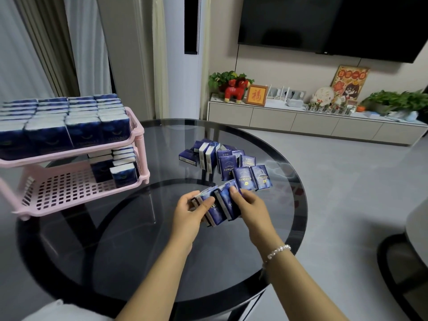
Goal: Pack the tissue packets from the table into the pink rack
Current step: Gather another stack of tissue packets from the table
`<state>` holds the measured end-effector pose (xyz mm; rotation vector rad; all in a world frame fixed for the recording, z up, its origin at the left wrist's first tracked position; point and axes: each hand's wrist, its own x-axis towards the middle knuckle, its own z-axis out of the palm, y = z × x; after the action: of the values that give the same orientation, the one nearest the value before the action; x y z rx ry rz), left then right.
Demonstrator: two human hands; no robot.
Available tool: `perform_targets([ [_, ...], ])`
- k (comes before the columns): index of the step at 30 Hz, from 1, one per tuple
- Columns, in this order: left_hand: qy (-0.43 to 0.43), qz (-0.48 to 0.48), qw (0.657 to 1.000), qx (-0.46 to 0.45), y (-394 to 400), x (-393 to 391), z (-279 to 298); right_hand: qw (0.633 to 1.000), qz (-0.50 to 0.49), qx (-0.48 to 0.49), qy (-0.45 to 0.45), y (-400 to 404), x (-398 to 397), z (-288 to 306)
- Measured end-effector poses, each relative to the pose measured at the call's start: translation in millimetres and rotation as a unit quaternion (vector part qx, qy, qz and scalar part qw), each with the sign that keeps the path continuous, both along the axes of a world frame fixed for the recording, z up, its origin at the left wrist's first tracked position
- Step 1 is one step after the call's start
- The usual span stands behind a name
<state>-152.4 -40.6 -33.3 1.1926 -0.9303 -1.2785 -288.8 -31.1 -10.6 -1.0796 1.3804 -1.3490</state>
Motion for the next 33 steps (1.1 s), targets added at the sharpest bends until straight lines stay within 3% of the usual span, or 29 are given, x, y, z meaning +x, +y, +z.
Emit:
perform_targets([
  [10, 0.035, -0.014, 0.999, 0.01, -4, 3, 2, 0.999, 0.021, -0.039, -0.001, -3, 31, -2],
  [16, 0.027, -0.005, 0.999, 0.04, -13, 4, -1, 0.999, 0.04, -0.005, 0.022, -16, 25, -5],
  [20, 0.039, 0.011, 0.998, 0.046, -19, 9, -4, 0.976, -0.113, -0.009, 0.186, -48, -6, -10],
  [23, 0.047, 0.022, 0.997, 0.055, -23, 10, -7, 0.949, -0.172, 0.018, 0.265, -71, -28, -21],
  [29, 0.076, 0.044, 0.995, 0.056, -22, 12, -4, 0.925, -0.16, 0.059, 0.339, -80, -37, -25],
  [33, 0.076, 0.047, 0.995, 0.048, -19, 12, 0, 0.931, -0.126, 0.048, 0.341, -79, -33, -24],
])
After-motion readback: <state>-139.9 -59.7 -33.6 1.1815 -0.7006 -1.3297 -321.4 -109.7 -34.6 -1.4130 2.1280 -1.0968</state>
